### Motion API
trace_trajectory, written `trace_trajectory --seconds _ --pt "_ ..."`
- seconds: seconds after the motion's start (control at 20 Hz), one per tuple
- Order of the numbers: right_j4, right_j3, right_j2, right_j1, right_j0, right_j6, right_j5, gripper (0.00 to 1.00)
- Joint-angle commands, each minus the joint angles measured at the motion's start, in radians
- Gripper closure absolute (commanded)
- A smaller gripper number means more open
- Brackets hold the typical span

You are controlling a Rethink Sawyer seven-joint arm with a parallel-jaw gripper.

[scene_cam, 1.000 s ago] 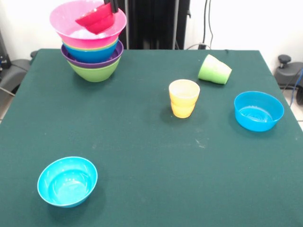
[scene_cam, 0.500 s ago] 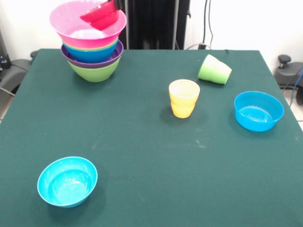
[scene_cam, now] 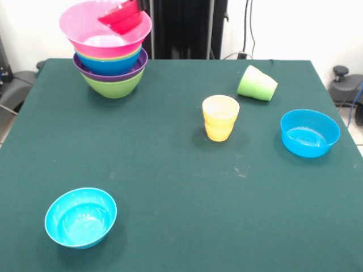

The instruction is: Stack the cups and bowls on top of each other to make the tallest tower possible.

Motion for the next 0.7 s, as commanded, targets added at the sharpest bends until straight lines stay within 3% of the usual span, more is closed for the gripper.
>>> trace_trajectory --seconds 0.05,0.5,0.55,0.7 --pt "-0.092 0.077 0.038 0.06 -0.022 -0.072 -0.09 1.0" --pt "-0.148 0.061 0.026 0.089 -0.019 -0.043 -0.114 1.0" --pt "-0.147 0.065 0.039 0.094 -0.027 -0.046 -0.118 0.0" --pt "-0.156 0.057 0.05 0.097 -0.031 -0.063 -0.11 0.0"
